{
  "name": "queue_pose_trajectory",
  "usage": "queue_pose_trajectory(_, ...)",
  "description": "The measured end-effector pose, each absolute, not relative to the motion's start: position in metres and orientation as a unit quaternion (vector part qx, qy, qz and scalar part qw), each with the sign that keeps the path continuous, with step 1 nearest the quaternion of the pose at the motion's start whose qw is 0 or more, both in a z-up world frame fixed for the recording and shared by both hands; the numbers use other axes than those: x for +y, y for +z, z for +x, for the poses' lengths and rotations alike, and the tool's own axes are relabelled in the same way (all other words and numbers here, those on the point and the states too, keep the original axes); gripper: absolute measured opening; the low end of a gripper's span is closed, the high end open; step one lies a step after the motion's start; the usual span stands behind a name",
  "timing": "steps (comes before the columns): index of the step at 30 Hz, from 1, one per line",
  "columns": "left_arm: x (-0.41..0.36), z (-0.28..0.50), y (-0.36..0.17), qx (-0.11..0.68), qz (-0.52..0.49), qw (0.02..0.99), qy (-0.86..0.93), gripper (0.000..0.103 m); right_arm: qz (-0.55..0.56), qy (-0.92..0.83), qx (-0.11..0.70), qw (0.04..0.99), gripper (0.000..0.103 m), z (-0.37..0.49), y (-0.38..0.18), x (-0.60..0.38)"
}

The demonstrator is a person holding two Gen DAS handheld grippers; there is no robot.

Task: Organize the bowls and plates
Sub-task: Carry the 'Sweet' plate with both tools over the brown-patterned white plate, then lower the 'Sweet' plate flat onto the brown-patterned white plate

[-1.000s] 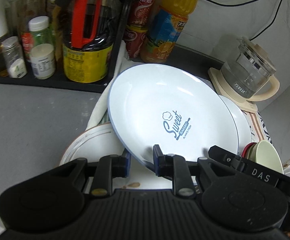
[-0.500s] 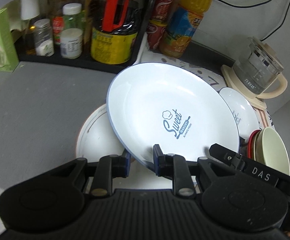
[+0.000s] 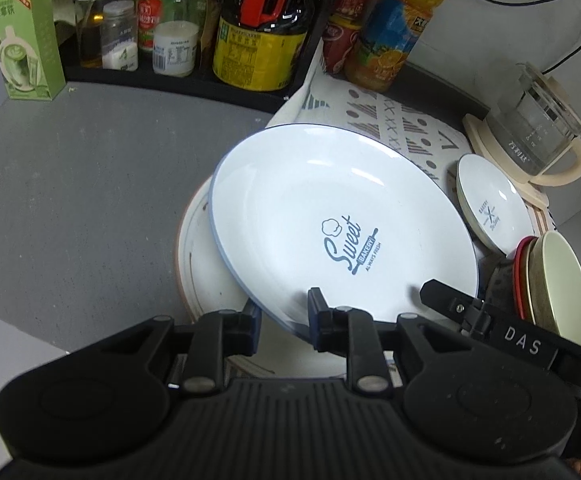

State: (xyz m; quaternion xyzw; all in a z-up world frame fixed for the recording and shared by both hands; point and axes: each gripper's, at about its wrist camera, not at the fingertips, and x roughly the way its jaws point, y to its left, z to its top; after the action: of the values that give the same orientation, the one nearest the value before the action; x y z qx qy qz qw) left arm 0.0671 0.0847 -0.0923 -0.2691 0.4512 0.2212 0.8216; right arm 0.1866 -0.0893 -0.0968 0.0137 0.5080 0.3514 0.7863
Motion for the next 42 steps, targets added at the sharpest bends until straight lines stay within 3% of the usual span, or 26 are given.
queue_pose_trajectory(21, 0.096, 0.067, -0.115, 0.481, -0.304, 0.791, 0.224, 0.028, -0.064, 0.365, 0.518, 0.771, 0.019, 0.182, -0.1, -0.069)
queue_pose_trajectory(36, 0.116, 0.055, -0.107, 0.497, -0.366, 0.76, 0.204, 0.034, -0.049, 0.36, 0.529, 0.767, 0.015, 0.19, -0.106, -0.067)
queue_pose_trajectory(42, 0.119, 0.047, -0.094, 0.484, -0.325, 0.782, 0.222, 0.049, -0.052, 0.355, 0.528, 0.77, 0.013, 0.194, -0.108, -0.064)
